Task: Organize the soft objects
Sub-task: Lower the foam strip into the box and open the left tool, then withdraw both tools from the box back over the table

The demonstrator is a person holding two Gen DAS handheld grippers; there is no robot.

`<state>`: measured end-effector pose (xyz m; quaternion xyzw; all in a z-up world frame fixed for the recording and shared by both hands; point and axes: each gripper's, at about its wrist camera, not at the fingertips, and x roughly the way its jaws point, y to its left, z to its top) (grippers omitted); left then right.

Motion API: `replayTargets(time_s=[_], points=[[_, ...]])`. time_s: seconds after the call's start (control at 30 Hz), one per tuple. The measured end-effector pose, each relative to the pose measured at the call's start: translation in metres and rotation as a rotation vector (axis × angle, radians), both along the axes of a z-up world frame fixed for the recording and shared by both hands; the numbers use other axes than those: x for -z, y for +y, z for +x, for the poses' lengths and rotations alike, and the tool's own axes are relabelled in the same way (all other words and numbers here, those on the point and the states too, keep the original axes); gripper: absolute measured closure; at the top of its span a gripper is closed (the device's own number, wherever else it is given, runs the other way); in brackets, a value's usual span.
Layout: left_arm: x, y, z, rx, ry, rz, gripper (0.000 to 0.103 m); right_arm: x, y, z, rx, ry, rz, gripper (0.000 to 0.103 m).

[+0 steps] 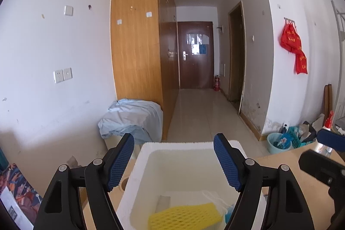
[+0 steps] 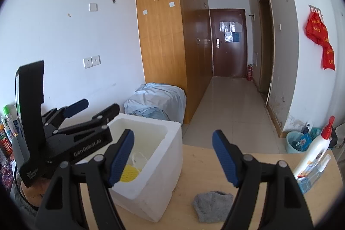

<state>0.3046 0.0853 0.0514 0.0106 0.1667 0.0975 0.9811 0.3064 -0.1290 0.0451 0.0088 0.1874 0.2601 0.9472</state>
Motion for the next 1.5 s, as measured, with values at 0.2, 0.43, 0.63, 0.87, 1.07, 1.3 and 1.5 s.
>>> replayTargets(time_s=[0.2, 0.43, 0.63, 0.87, 1.07, 1.3, 1.5], points=[[0.002, -0.002, -0.007, 0.000, 0.015, -0.009, 0.026, -0.002, 0.000, -0.002, -0.002, 0.002, 0.003, 0.024], [0.009, -0.005, -0.010, 0.031, 0.099, -0.072, 0.026, -0.005, -0.001, -0.007, 0.000, 0.002, -0.002, 0.024], [0.014, -0.013, -0.017, 0.032, 0.119, -0.065, 0.026, -0.007, -0.003, -0.012, -0.002, 0.006, 0.004, 0.024], [0.012, -0.017, -0.028, 0.027, 0.111, -0.064, 0.026, -0.009, -0.006, -0.018, -0.003, 0.001, 0.007, 0.024], [0.008, -0.018, -0.043, 0.028, 0.112, -0.070, 0.026, -0.011, -0.005, -0.027, 0.003, 0.003, 0.000, 0.024], [0.003, -0.027, -0.081, 0.044, 0.102, -0.076, 0.026, -0.013, -0.013, -0.050, 0.010, 0.009, -0.004, 0.024], [0.004, -0.037, -0.113, 0.048, 0.104, -0.066, 0.023, -0.012, -0.023, -0.076, 0.026, 0.007, -0.002, 0.010]])
